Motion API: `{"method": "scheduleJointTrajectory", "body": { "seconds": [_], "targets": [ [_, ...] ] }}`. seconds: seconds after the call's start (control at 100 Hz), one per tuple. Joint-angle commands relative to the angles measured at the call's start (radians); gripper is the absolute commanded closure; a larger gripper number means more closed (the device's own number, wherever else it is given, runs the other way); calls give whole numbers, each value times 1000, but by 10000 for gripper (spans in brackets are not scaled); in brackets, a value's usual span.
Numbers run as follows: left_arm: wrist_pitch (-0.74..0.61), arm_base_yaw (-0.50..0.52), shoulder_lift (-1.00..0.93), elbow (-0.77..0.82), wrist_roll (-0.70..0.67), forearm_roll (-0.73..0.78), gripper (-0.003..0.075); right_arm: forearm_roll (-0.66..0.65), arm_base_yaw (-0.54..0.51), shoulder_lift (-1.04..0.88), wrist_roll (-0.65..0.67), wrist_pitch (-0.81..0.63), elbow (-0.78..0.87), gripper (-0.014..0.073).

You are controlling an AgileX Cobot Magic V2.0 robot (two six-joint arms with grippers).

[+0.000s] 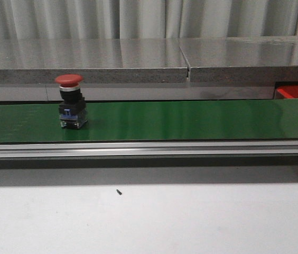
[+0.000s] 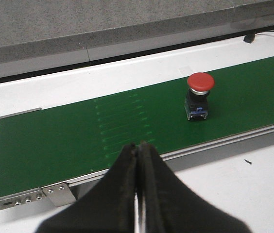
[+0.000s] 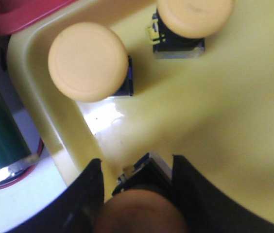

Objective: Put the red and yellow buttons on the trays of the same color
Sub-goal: 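Carry the yellow button into the yellow tray and open the right gripper, then lower the right gripper toward the red button on the belt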

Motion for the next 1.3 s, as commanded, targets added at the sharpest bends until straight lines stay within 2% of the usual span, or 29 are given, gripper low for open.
{"method": "scheduleJointTrajectory", "body": {
  "seconds": [0.0, 0.13, 0.39, 0.46, 0.76, 1.05, 1.29],
  "targets": [
    [-67, -10, 2, -27, 2, -15, 739, 3, -7, -4, 2, -61, -22, 491],
    [-67, -10, 2, -27, 2, -15, 739, 7, -7, 20, 2, -65, -22, 470],
    [-69, -10, 2, -27, 2, -15, 739, 9, -7, 46, 2, -69, -22, 203],
    [-69, -10, 2, -27, 2, -15, 739, 9, -7, 46, 2, -69, -22, 158],
    [-69, -10, 2, -27, 2, -15, 739, -11, -7, -40, 2, -80, -22, 153],
    [-69, -10, 2, -27, 2, -15, 739, -73, -1, -204, 2, -19, -33, 153],
    [-69, -10, 2, -27, 2, -15, 739, -73, 121, -257, -81, 131, -149, 155]
  ]
}}
